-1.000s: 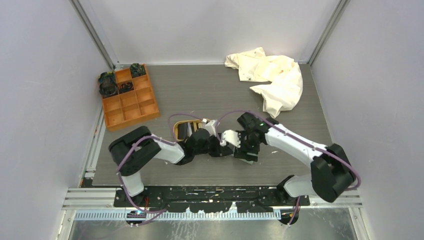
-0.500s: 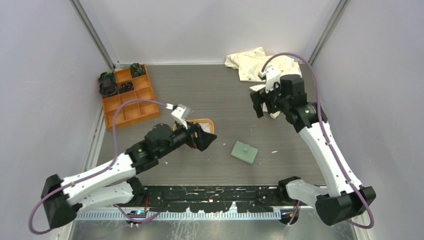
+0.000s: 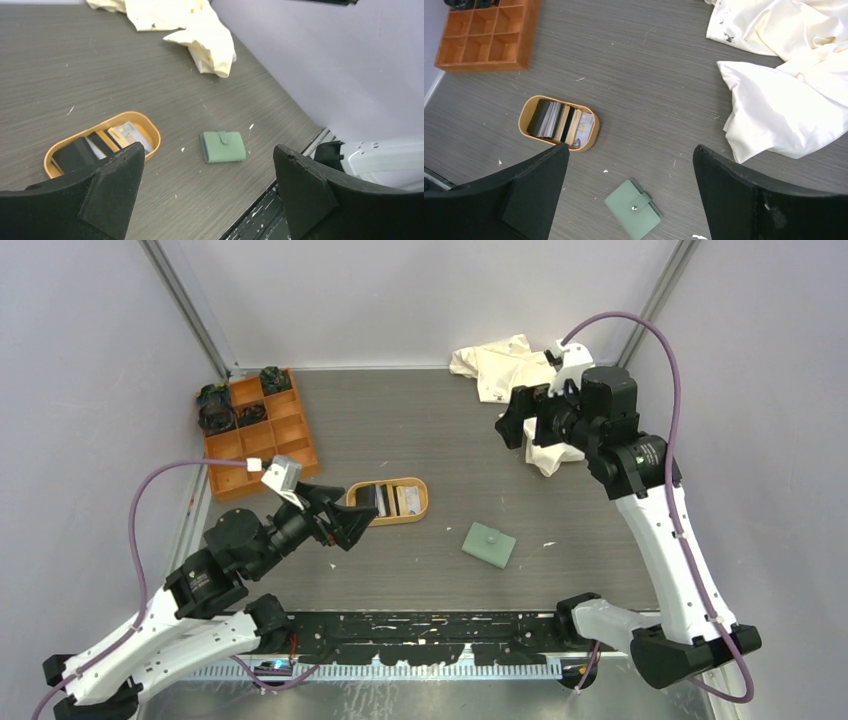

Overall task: Put the credit cards into the card holder
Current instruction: Reset both arms

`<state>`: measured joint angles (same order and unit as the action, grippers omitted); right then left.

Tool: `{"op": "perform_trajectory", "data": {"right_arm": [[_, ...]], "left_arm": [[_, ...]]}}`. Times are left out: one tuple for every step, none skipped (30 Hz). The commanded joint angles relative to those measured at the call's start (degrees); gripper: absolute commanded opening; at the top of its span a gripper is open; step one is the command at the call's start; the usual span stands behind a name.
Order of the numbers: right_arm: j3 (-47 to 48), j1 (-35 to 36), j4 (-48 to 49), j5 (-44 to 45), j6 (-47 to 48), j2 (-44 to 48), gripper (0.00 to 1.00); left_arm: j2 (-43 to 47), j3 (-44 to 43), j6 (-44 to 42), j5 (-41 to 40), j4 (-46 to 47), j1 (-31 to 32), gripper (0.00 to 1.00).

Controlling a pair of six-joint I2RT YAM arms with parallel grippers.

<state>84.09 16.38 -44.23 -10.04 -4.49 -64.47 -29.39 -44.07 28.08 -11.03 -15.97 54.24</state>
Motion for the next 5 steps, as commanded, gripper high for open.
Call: {"op": "perform_trajectory", "data": {"right_arm": [[3.8,0.0,-0.1,-1.8,-2.7,-0.3,1.00],[4.2,0.0,-0.6,-2.8,-1.7,-0.3,0.99],[4.6,0.0,-0.9,-3.4,-1.6,-0.3,0.99],[4.9,0.0,-1.2,-3.7,-1.5,-0.4,1.00],[5.2,0.0,-1.5,-4.3,-1.5,-0.5,0.99]], "left_arm": [[-0.8,-2.4,0.4,-0.4,-6.4,-0.3,1.00],[-1.0,-2.7,0.5,0.1,-6.7,-0.3,1.00],[-1.1,-2.9,0.5,0.5,-7.0,-0.3,1.00],[-1.1,-3.1,0.6,0.8,-7.2,-0.3,1.00],[-1.1,-3.2,0.8,1.2,-7.2,-0.3,1.00]]}}
